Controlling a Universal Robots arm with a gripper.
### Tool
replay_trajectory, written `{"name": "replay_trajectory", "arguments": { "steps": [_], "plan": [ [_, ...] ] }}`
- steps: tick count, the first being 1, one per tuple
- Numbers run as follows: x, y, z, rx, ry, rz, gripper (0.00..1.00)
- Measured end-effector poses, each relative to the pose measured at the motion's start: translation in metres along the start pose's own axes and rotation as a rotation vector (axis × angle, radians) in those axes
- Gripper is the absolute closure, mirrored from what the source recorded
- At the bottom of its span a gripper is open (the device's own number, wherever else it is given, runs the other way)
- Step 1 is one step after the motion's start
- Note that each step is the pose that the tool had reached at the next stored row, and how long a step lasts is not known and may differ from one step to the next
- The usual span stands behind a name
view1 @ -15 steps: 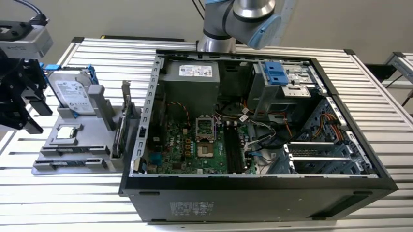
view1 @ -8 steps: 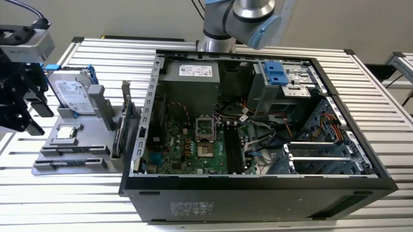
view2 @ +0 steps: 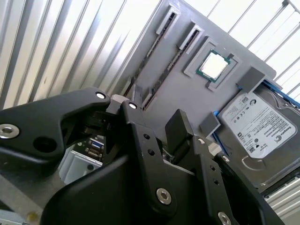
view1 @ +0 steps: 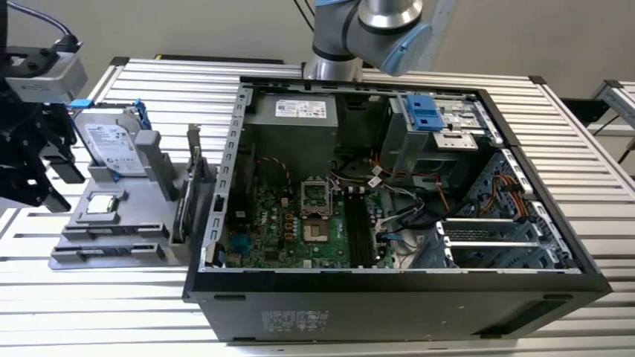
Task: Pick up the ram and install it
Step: 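Pick up the ram and move it above insertion slot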
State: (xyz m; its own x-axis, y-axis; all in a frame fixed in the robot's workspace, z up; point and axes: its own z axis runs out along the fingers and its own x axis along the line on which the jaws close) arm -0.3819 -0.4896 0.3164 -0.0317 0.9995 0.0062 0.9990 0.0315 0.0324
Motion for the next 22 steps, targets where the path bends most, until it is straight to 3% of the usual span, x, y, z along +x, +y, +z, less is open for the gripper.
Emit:
{"name": "replay_trajectory", "arguments": {
  "steps": [22],
  "plan": [
    [-0.0001, -0.0005, 0.0175, 0.0034, 0.0003, -0.003, 0.00]
  ]
}}
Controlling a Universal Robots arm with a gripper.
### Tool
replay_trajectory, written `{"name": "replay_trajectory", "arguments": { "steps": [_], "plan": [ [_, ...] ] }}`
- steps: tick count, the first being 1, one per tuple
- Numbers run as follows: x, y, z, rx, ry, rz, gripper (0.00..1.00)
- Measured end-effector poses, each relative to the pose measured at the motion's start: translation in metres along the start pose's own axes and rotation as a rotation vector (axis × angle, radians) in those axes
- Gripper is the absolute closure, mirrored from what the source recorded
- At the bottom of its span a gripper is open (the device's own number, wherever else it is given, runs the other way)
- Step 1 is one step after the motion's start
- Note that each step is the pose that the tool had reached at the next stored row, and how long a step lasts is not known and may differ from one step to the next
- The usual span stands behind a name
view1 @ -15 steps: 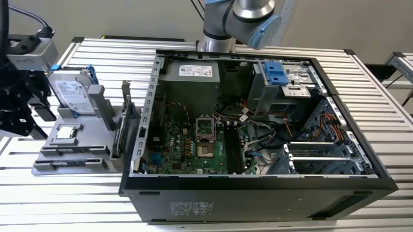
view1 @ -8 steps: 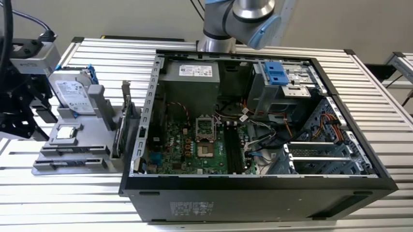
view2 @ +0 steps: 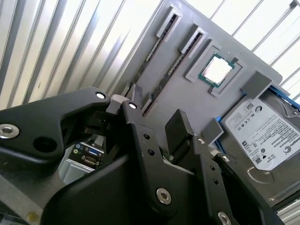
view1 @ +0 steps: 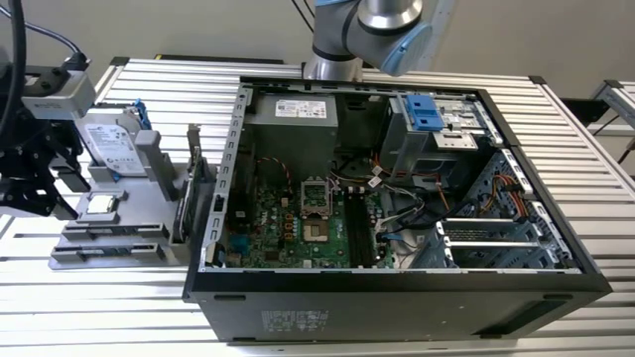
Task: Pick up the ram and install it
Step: 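Pick up the ram and move it above insertion slot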
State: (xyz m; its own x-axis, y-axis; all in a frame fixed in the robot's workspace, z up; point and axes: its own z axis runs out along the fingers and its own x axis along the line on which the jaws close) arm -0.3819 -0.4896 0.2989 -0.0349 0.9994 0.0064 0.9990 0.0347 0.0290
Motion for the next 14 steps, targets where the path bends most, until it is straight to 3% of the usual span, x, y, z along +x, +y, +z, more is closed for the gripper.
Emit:
{"name": "replay_trajectory", "arguments": {
  "steps": [14],
  "plan": [
    [-0.0001, -0.0002, 0.0122, 0.0069, 0.0003, -0.002, 0.00]
  ]
}}
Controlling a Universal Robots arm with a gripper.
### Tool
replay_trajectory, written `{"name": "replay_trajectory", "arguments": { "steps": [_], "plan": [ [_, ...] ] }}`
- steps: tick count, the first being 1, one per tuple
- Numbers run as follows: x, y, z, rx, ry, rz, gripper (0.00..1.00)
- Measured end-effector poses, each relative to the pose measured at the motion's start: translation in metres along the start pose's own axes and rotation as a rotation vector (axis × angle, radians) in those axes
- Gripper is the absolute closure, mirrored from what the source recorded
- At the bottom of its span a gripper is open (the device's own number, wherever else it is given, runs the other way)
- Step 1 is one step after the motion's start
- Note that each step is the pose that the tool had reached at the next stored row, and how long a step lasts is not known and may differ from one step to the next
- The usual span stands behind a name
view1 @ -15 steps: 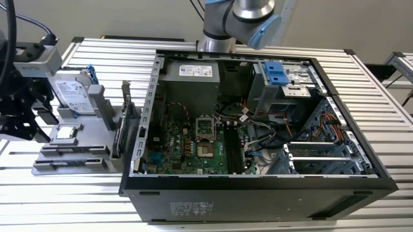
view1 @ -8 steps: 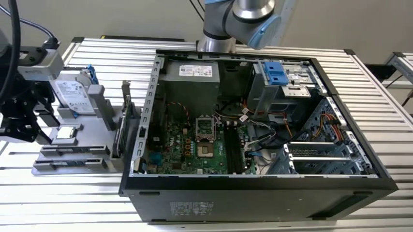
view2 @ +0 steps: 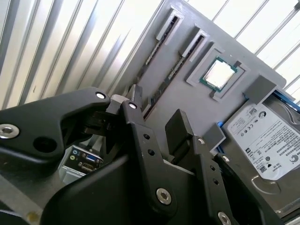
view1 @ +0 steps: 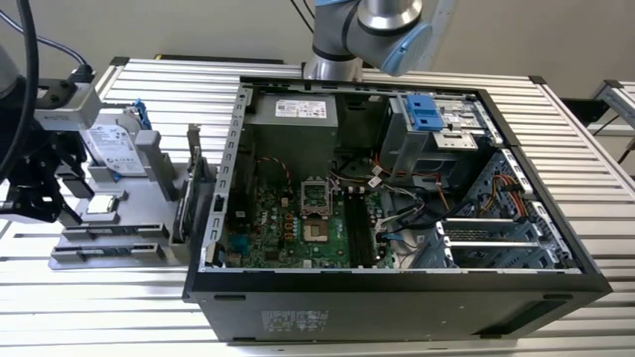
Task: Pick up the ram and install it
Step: 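Pick up the ram and move it above insertion slot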
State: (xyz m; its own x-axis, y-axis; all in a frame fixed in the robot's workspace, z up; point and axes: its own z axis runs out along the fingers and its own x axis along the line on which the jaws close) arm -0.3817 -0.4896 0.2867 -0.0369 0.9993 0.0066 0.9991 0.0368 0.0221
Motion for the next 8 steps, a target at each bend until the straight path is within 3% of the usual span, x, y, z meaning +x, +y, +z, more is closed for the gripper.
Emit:
{"name": "replay_trajectory", "arguments": {
  "steps": [8],
  "plan": [
    [0.0000, 0.0000, 0.0063, 0.0054, 0.0002, -0.001, 0.00]
  ]
}}
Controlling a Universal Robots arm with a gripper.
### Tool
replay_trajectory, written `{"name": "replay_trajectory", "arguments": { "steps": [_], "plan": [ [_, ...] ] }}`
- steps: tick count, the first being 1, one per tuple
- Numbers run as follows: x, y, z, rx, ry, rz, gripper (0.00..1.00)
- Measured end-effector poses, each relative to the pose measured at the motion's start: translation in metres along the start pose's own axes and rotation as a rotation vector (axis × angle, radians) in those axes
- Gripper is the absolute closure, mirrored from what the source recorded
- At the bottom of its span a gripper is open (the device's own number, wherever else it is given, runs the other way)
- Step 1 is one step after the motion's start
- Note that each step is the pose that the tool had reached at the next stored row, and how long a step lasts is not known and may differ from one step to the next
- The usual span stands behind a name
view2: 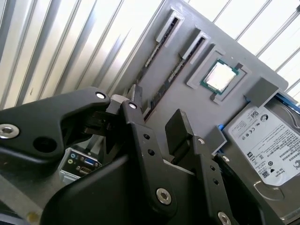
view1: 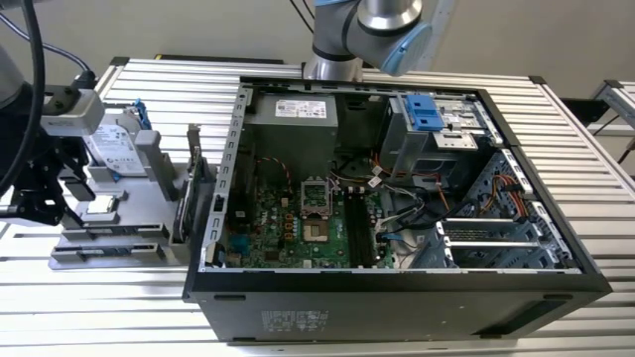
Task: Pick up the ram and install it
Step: 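Pick up the ram and move it above insertion slot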
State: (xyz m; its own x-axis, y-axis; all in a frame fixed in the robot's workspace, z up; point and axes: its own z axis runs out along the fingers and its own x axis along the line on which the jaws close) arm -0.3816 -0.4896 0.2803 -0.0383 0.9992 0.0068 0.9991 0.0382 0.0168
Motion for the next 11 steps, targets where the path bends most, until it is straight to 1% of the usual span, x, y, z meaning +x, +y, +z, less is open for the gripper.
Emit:
{"name": "replay_trajectory", "arguments": {
  "steps": [11],
  "plan": [
    [-0.0001, 0.0001, 0.0082, 0.0066, 0.0002, -0.002, 0.00]
  ]
}}
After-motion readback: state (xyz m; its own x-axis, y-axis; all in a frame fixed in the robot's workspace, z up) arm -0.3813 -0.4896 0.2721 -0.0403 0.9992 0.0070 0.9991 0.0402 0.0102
